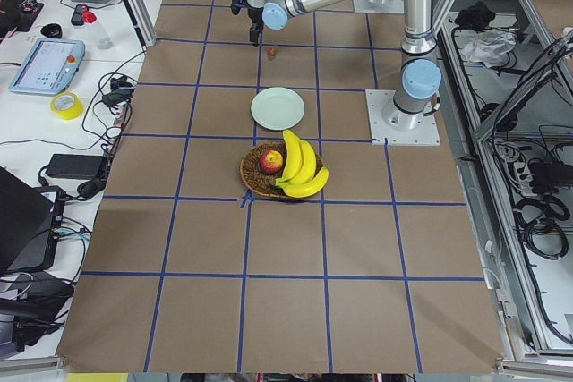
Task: Collect all strawberries into plate
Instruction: 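Move the right gripper to a second strawberry while the left reaches the placed one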
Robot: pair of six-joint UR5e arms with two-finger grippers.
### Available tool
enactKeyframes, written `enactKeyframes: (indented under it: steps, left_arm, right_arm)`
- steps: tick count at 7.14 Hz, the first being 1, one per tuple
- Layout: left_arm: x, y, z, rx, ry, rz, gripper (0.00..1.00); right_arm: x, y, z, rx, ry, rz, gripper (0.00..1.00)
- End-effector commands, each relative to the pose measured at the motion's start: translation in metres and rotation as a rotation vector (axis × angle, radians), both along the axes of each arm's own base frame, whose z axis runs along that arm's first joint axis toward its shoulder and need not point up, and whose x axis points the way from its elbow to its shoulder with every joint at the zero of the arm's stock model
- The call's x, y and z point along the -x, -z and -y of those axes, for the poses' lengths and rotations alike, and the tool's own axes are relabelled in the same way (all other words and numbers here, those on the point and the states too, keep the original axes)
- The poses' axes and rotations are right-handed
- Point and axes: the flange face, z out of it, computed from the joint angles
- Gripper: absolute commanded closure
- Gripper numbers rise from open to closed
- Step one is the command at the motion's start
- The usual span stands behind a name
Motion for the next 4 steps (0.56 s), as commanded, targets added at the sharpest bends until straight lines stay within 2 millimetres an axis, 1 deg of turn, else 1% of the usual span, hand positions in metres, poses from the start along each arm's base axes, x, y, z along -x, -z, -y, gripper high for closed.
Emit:
enactKeyframes:
  steps: [1,2,3,4]
  left_arm:
    - [0.023,0.046,-0.012,-0.06,0.042,0.021,0.07]
    - [0.025,0.049,-0.012,-0.059,0.04,0.021,0.12]
    - [0.027,0.062,-0.017,-0.091,-0.005,0.019,0.19]
    - [0.031,0.074,-0.029,-0.114,-0.001,0.037,0.19]
  right_arm:
    - [0.007,0.036,-0.006,0.051,0.008,0.001,0.07]
    - [0.006,0.039,-0.008,0.046,0.01,0.003,0.18]
    - [0.006,0.04,-0.008,0.047,0.013,0.005,0.27]
    - [0.002,0.04,-0.008,0.047,0.018,0.041,0.45]
